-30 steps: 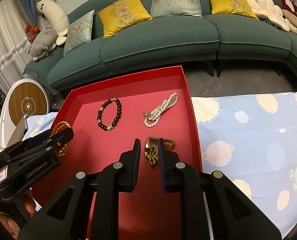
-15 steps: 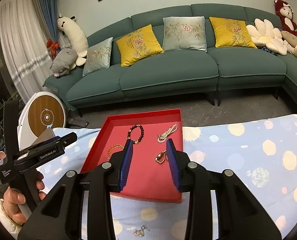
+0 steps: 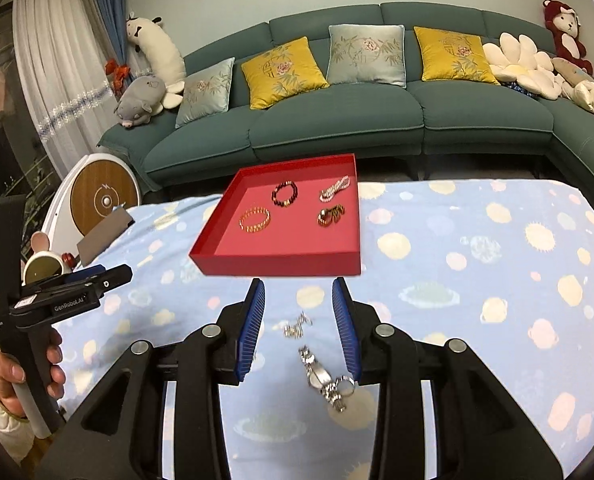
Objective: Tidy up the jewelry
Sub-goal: 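Move right tool down to the silver watch on the bed, then close right tool on the silver watch band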
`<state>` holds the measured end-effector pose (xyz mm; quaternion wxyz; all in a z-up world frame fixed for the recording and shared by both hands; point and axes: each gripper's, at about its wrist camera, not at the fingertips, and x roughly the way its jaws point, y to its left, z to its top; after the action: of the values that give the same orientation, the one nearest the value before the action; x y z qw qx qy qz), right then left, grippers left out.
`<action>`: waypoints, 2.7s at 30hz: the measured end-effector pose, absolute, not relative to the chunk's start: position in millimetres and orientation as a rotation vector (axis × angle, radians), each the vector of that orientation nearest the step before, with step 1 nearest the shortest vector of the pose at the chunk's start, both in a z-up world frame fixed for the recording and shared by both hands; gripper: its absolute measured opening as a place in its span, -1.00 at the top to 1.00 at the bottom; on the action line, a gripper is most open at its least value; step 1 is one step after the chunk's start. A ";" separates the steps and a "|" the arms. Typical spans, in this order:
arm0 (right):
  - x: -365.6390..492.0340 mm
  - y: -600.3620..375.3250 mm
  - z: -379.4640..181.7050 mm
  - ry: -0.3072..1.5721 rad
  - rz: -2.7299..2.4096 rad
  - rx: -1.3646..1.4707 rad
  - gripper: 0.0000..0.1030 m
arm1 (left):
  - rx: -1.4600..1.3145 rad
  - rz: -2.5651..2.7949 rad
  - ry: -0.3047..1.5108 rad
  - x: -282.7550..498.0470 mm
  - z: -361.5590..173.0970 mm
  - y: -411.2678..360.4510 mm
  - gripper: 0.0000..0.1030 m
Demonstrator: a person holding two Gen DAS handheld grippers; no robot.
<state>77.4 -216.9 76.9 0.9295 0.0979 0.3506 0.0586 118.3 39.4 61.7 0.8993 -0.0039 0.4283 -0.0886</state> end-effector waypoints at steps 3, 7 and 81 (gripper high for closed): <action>68.7 -210.4 51.5 0.763 0.113 0.175 0.34 | -0.029 -0.206 0.920 106.4 45.6 36.1 -0.25; 69.3 -198.7 22.1 0.823 0.138 0.115 0.34 | -0.032 -0.223 0.959 101.9 25.4 30.6 -0.25; 44.3 -290.5 28.7 0.794 -0.010 0.200 0.52 | 0.127 -0.494 1.002 76.9 -20.5 -137.0 -0.25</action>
<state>44.3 -290.5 28.8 0.9173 0.0972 0.3861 -0.0047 76.9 -136.9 -20.5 0.8461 0.0602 0.4749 -0.2344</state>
